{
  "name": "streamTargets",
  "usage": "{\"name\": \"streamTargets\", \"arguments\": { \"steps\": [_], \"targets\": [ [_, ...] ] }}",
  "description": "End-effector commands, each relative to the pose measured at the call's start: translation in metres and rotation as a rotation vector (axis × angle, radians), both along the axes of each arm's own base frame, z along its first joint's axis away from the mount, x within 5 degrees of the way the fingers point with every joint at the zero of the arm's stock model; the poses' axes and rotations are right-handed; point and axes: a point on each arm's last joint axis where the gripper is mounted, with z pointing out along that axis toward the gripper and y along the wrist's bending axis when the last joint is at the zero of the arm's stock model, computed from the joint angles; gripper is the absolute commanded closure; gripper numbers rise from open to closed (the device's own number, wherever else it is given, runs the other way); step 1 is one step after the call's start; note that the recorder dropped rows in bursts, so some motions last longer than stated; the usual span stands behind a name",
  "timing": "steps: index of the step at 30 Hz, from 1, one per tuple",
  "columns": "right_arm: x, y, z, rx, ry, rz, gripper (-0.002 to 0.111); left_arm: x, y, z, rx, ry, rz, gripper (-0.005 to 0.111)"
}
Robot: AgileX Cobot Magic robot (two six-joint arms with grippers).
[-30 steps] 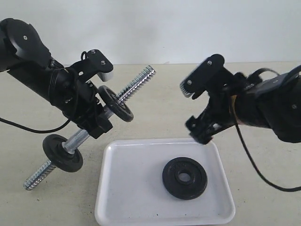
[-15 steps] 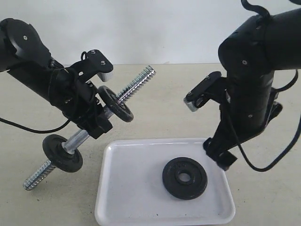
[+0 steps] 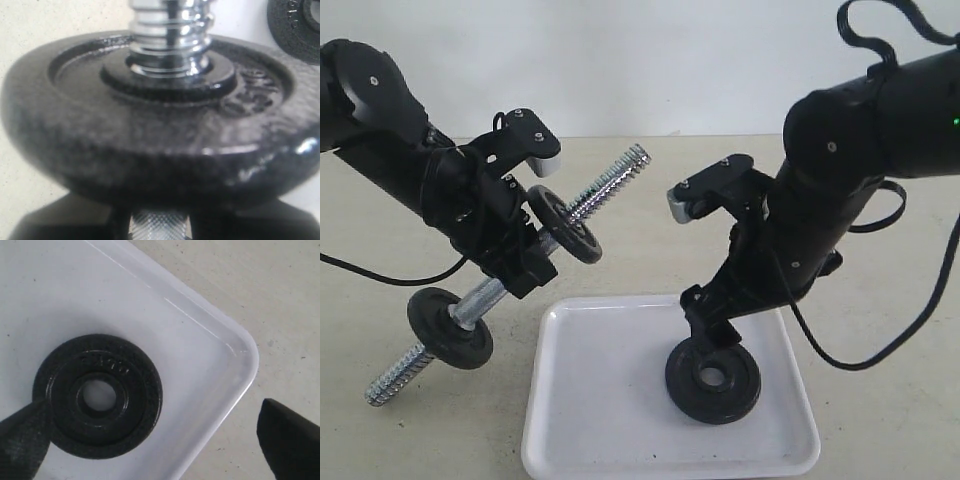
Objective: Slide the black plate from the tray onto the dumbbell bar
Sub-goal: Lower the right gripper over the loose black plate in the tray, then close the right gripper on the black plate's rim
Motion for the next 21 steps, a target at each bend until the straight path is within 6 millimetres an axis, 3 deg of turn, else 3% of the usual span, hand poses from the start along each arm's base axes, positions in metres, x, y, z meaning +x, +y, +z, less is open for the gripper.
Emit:
{"name": "streamTargets", "arguments": {
  "steps": [1,21],
  "targets": [
    [-0.0101,-0.0048,-0.0155,0.012,0.020,-0.011,0.004,0.0055,-0.0040,0.0307,-0.084,-0.113,0.049,0.102],
    [-0.0185,0.0032,-0.0231,0.123,0.115,-0.069,0.004,0.0050,-0.0040,0.0305,-0.083,-0.107,0.046,0.102]
  ]
}}
